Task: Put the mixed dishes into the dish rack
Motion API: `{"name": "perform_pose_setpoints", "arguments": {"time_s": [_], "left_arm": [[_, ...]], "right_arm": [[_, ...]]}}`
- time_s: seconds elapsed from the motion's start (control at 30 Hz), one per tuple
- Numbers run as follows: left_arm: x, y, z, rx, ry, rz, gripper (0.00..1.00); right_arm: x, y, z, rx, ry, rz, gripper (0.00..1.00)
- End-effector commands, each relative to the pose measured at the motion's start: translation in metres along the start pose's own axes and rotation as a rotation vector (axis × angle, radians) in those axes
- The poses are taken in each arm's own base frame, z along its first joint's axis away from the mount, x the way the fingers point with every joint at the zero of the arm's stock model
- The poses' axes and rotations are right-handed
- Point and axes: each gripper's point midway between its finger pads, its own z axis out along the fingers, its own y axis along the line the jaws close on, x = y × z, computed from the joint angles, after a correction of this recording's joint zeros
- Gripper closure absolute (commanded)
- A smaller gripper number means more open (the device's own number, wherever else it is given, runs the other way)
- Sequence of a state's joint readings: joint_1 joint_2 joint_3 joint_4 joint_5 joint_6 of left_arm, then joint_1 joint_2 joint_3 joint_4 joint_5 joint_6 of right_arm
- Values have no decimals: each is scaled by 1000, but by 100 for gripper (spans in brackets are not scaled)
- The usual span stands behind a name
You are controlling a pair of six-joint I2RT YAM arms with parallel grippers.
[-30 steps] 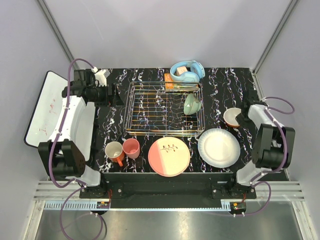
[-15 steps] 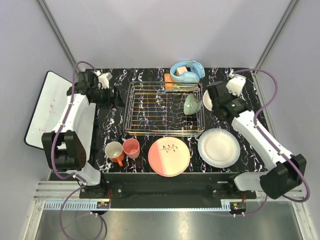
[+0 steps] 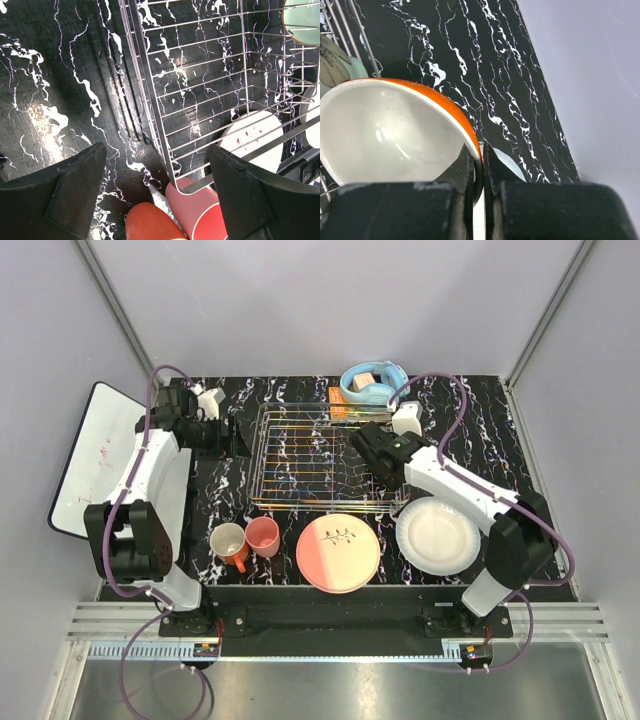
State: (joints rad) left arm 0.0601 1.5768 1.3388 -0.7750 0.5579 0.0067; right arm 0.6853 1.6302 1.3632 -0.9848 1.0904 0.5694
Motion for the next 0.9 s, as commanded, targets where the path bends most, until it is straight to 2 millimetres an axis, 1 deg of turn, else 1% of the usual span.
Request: {"name": "perform_pose_setpoints", "arguments": {"time_s": [0.0,0.03,0.1,0.13,0.2,0.23,0.3,0.33,0.4,0.5,0.57,0.8,0.83,0.87], "left_arm": [[-13,-8,-10,17,-74,50,14],[-13,-9,-9,19,-72,49,14],[-12,-7,-9,17,-73,48,14],[-12,-7,-8,15,-70,45,14],[-12,-7,-9,16,-76,52,14],[-12,-7,-9,18,-76,51,14],[-12,-6,-8,10,-78,55,14],[-12,-6,-9,12,-81,59,14],[-10,-4,-7,5,-77,62,14],[-9,-2,-5,4,-72,62,14],[-9,-2,-6,4,-73,66,14],[-9,-4,-9,0,-82,79,14],[-9,-4,-9,0,-82,79,14],[-9,-3,-9,0,-82,80,14]], "right_arm": [[-13,-6,-9,44,-57,39,100],[-13,0,-11,37,-59,26,100],[-14,3,-15,35,-61,13,100],[-11,9,-17,31,-63,-10,100],[-9,14,-21,30,-60,-27,100],[-4,21,-22,31,-57,-52,100],[1,25,-26,30,-48,-64,100],[8,29,-28,34,-37,-103,100],[13,35,-30,34,-27,-95,100],[25,50,-34,33,-19,-141,100],[29,53,-38,34,-15,-152,100],[42,62,-39,32,25,-180,100],[42,62,-39,31,26,-177,88],[43,63,-39,31,29,-180,81]]}}
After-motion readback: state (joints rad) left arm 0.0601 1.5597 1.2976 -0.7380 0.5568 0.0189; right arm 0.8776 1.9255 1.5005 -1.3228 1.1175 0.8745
